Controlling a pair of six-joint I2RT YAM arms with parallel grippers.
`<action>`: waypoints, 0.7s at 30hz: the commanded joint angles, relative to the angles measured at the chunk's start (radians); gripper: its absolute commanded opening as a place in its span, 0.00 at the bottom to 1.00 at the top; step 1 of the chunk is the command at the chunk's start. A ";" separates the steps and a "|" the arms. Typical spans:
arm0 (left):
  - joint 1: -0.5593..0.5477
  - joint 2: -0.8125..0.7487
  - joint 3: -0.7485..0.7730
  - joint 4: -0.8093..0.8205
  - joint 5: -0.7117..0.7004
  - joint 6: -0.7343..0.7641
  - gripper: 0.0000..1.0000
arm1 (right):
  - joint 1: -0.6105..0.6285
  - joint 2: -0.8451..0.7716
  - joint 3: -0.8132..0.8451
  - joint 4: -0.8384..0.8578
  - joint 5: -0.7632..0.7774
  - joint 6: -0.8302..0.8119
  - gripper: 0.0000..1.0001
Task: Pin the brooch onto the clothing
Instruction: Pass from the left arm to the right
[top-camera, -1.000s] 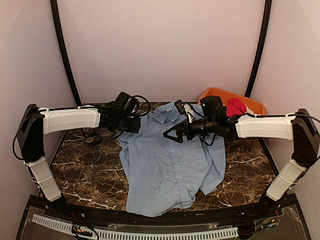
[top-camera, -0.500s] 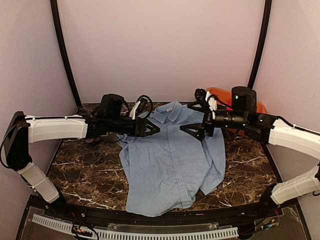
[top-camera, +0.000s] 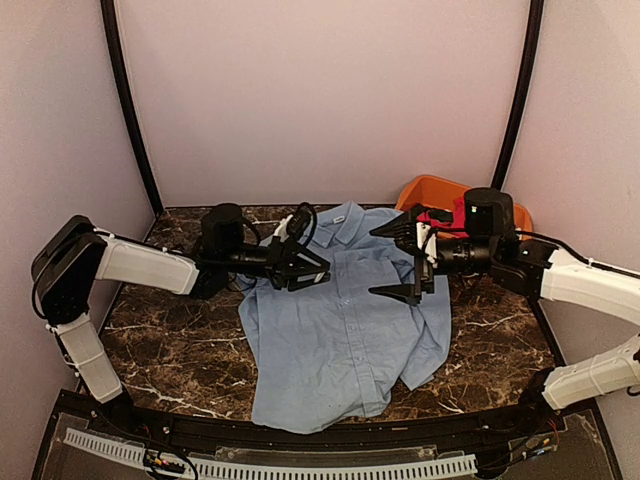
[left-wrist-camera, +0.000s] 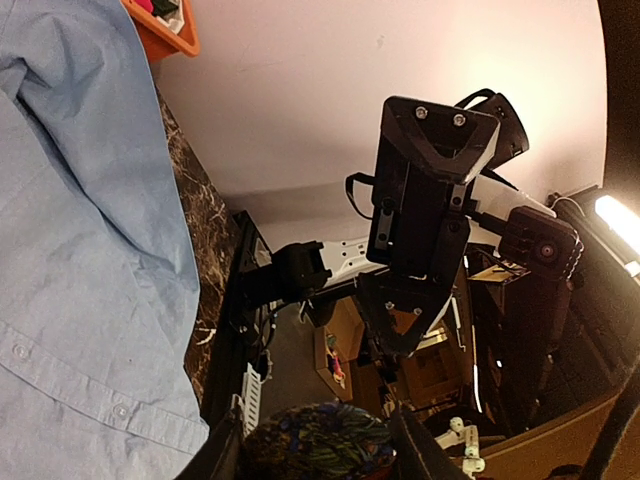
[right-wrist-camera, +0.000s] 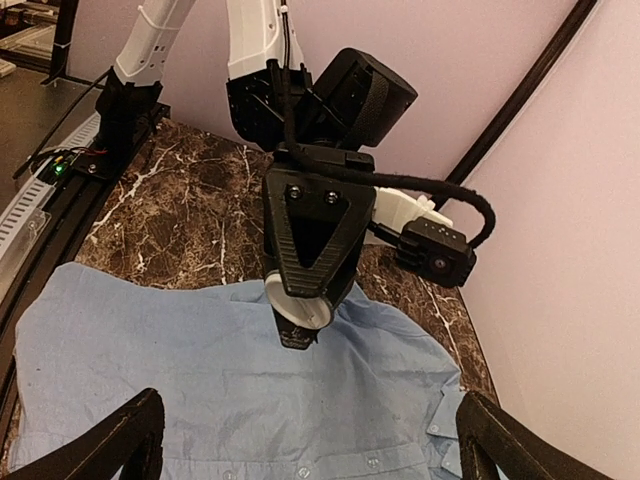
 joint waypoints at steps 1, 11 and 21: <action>0.001 0.035 -0.029 0.323 0.095 -0.240 0.40 | 0.006 0.063 0.061 -0.052 -0.049 -0.048 0.99; -0.021 0.045 -0.056 0.375 0.094 -0.285 0.40 | 0.006 0.153 0.105 -0.016 -0.139 -0.038 0.88; -0.062 0.062 -0.078 0.442 0.085 -0.329 0.40 | 0.007 0.272 0.234 -0.125 -0.232 -0.084 0.62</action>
